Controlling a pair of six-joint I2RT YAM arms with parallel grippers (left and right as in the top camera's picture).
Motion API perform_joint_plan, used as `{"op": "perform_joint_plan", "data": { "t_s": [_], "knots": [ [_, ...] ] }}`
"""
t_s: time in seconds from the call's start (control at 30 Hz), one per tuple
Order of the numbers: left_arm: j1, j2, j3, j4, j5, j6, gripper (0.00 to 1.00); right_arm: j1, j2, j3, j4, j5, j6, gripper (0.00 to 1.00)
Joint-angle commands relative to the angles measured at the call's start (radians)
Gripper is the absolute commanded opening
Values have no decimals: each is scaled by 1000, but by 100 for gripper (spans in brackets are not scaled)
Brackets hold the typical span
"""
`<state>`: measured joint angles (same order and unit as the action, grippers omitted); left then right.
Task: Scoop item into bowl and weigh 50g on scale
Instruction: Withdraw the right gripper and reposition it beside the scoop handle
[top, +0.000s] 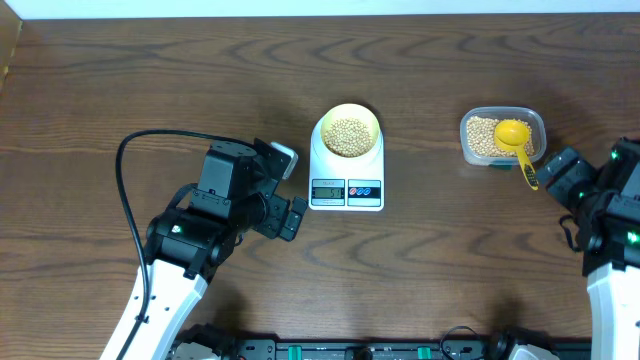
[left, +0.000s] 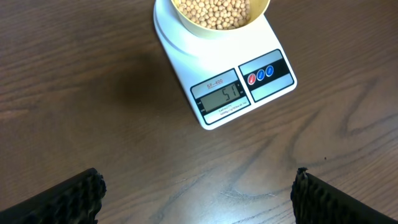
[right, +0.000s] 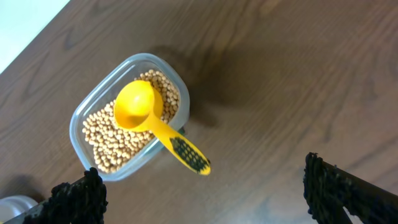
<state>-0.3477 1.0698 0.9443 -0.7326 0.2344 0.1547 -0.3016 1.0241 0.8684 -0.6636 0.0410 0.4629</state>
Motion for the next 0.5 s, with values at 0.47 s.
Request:
{"op": "perform_joint_plan", "data": {
  "t_s": [0.47],
  "knots": [
    [4, 1, 2, 0, 8, 2, 98, -9, -95, 3, -213, -76, 16, 99]
  ]
}}
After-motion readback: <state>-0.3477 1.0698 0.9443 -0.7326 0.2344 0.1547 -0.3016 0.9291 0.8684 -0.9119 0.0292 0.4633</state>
